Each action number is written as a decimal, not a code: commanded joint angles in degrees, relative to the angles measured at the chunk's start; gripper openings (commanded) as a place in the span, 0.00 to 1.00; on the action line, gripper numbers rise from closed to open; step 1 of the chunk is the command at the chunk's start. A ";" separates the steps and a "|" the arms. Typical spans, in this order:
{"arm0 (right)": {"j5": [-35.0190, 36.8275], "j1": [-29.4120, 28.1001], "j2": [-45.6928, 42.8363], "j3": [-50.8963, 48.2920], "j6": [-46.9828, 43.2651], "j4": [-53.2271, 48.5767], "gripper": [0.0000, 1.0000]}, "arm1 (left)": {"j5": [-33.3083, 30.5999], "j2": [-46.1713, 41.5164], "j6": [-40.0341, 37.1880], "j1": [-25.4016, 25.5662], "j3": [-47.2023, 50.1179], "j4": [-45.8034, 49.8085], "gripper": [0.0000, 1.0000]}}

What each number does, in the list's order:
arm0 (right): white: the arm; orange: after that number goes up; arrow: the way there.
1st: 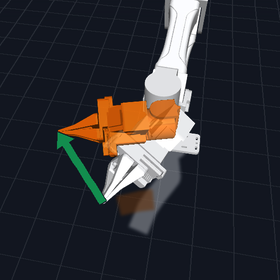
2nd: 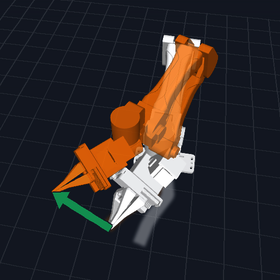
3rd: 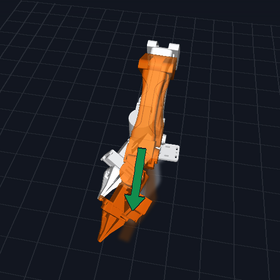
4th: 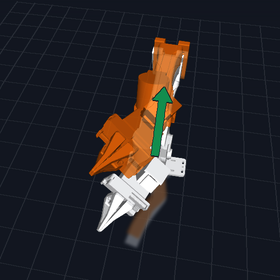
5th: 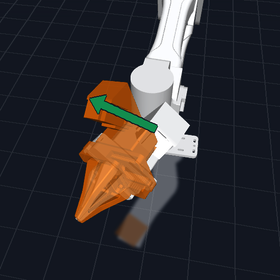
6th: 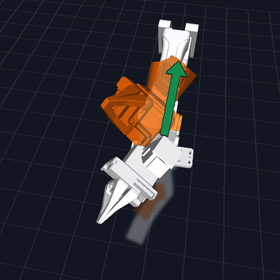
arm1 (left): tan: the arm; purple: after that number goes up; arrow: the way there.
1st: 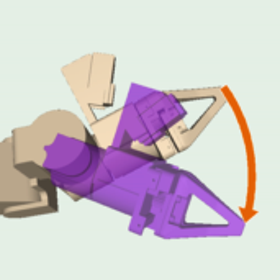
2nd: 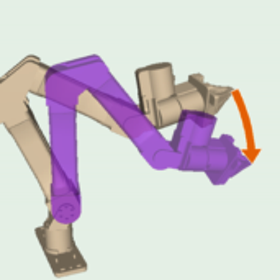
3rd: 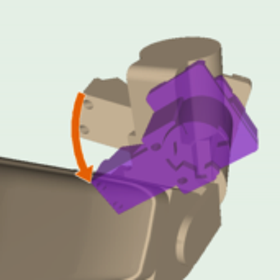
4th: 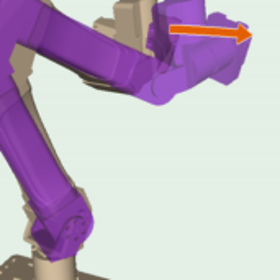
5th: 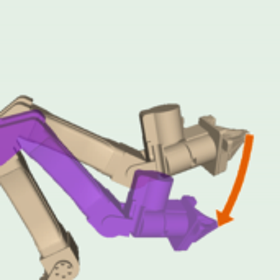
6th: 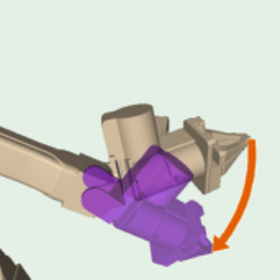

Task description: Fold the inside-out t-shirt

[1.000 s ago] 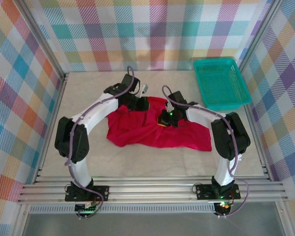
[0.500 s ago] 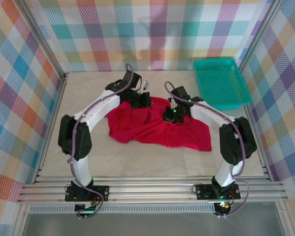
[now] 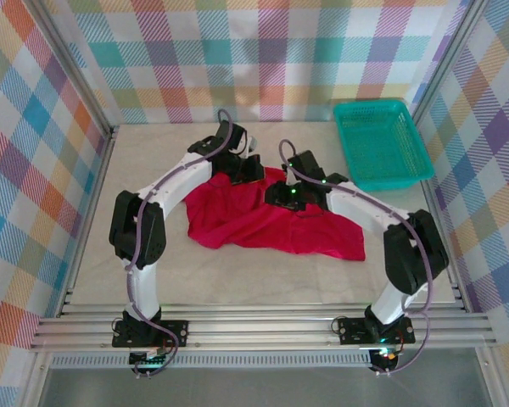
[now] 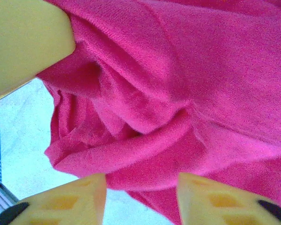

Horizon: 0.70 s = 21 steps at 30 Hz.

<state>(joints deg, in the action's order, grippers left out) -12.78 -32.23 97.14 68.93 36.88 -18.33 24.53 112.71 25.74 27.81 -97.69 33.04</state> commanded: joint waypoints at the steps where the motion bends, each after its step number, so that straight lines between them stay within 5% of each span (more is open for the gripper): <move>1: 1.19 -0.82 3.77 -0.11 0.85 8.02 0.52 | 0.34 -0.73 0.89 -0.39 -1.58 -0.34 0.00; 7: 6.77 -1.61 8.67 0.39 4.89 16.18 0.53 | 0.87 -0.12 1.60 -0.39 -1.91 -0.69 0.00; 13: 9.57 -1.70 9.05 0.82 7.38 13.57 0.01 | 1.00 -0.53 1.35 -0.98 -1.53 -0.18 0.00; 21: -3.12 -1.27 -8.18 -13.19 -0.06 11.12 0.00 | 3.06 0.16 1.06 -7.11 -3.87 -0.17 0.00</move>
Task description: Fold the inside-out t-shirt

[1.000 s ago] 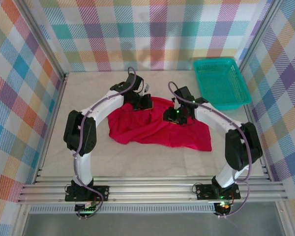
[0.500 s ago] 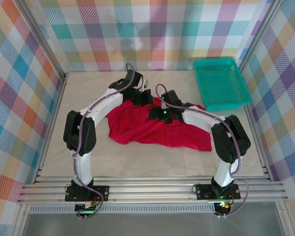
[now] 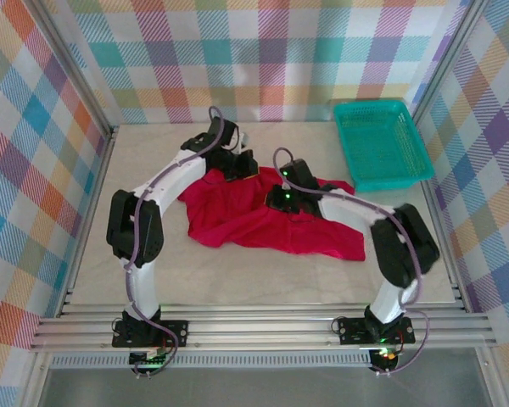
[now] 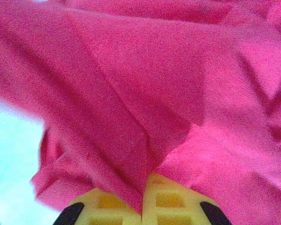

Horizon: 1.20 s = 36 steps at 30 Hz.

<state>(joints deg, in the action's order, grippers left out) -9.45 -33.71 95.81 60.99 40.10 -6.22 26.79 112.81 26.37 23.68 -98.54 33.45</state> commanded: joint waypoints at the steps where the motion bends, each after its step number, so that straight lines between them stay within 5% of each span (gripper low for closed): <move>1: -8.67 0.48 -9.38 -8.37 -3.31 0.85 0.00 | 1.51 1.02 0.59 -3.60 -3.59 -0.79 0.00; 7: -12.12 0.85 -16.79 -19.98 -0.82 10.47 0.00 | 3.20 5.30 0.99 -4.36 -4.51 -2.02 0.04; 12: -13.31 1.84 -13.26 -21.34 0.51 13.65 0.00 | 3.10 0.95 -0.74 -4.35 2.92 -5.46 0.44; 22: -16.79 4.45 -10.82 -23.65 4.34 21.76 0.00 | 15.43 -13.29 -7.03 -0.12 26.14 -14.29 0.28; 28: -17.08 4.80 -10.64 -23.00 4.23 21.25 0.00 | 14.41 -11.85 -5.92 3.55 30.69 -20.36 0.44; 36: -17.01 5.08 -11.77 -22.59 4.11 20.46 0.00 | 10.13 -6.12 -4.58 4.79 28.29 -20.69 0.52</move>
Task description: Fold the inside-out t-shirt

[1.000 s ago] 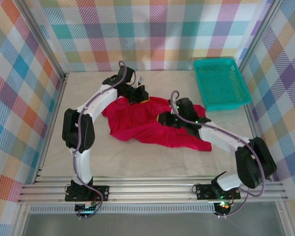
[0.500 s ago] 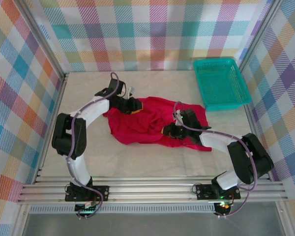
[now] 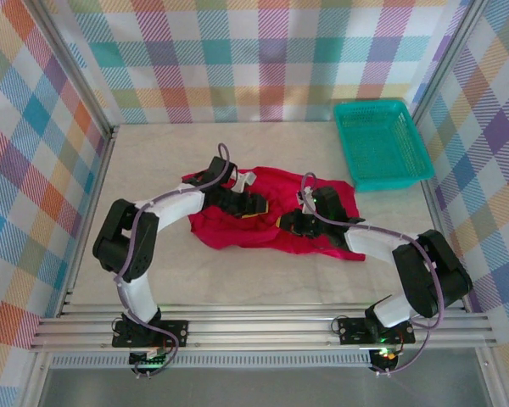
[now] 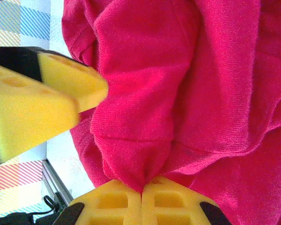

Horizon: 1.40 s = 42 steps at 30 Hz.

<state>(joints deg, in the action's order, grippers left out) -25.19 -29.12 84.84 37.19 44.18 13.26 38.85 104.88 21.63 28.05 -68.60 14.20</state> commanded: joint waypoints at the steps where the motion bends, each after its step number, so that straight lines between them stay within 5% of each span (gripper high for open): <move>1: -1.27 0.47 -0.90 1.24 0.03 0.94 0.00 | -2.63 2.43 0.57 0.42 -1.88 -1.66 0.52; 10: -1.92 0.47 -1.52 1.61 0.10 0.40 0.00 | -6.94 5.93 5.48 0.99 -4.05 -7.66 0.45; 15: -1.10 0.56 -1.78 1.21 -0.01 -0.26 0.00 | -8.04 7.73 4.66 1.15 -7.74 -3.61 0.00; 23: 1.57 5.70 0.34 1.36 -1.29 -4.11 0.00 | -7.02 -2.93 -2.72 -1.98 -21.24 22.00 0.00; 28: -1.14 8.91 7.57 8.74 -4.69 -10.93 0.00 | 0.86 -8.12 -3.91 -7.42 -27.95 29.92 0.00; 37: -4.03 8.82 9.47 15.54 -7.71 -21.49 0.02 | 14.80 -7.49 7.02 -10.39 -17.01 11.71 0.00; 40: 0.20 8.23 4.17 16.45 -8.58 -26.03 0.29 | 13.85 -5.82 9.52 -10.39 -14.19 8.67 0.00; 42: 1.99 7.19 1.12 17.38 -9.02 -27.91 0.37 | 12.85 -4.78 11.41 -10.38 -13.08 6.71 0.00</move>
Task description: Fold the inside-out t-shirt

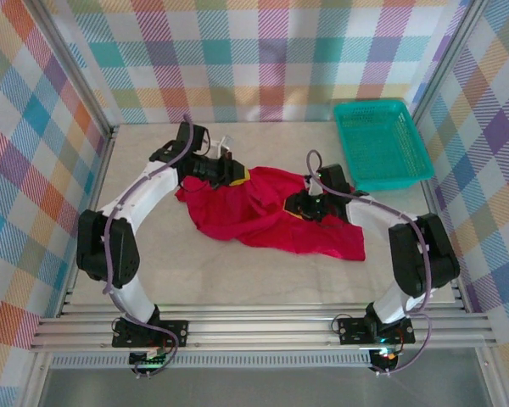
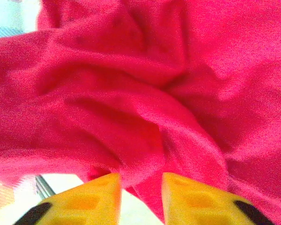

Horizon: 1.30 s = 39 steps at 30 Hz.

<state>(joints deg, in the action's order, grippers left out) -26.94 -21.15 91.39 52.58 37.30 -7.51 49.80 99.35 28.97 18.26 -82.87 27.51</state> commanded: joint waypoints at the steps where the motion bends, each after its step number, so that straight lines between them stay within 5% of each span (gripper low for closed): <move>1: 4.42 -1.56 -6.71 2.63 -2.08 -7.64 0.39 | 1.36 1.19 5.17 -0.60 1.77 -7.80 0.00; 6: 5.23 -7.59 -7.87 4.84 -1.69 -5.14 0.38 | 0.91 2.77 10.80 -0.60 4.46 -15.65 0.00; 13: 7.91 -10.49 1.69 7.95 -1.05 2.71 0.31 | 1.26 3.22 12.85 -0.60 4.76 -17.89 0.00; 21: 12.53 -10.67 11.96 13.34 2.65 10.93 0.62 | 1.00 3.30 12.32 -0.60 4.65 -17.40 0.00; 24: 14.55 -10.67 15.33 15.80 3.90 11.67 0.64 | 1.01 3.72 12.17 -0.58 5.15 -17.48 0.00; 28: 20.06 -10.66 17.38 18.31 6.55 9.74 0.52 | 1.06 3.79 12.07 -0.60 5.90 -17.64 0.00; 32: 25.26 -10.58 18.09 21.10 9.66 5.92 0.05 | 1.13 3.74 11.84 -0.68 5.84 -17.30 0.00; 33: 24.87 -10.58 18.06 21.85 9.72 5.04 0.00 | 1.01 3.74 11.53 -0.77 5.71 -16.95 0.00; 39: 13.09 -10.41 10.48 23.04 4.57 -3.89 0.00 | 0.12 5.11 9.63 -2.80 4.18 -14.68 0.00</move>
<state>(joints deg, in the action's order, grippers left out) -8.01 -31.83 107.57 74.63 44.47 -5.67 49.91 103.11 40.27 17.23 -77.41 11.92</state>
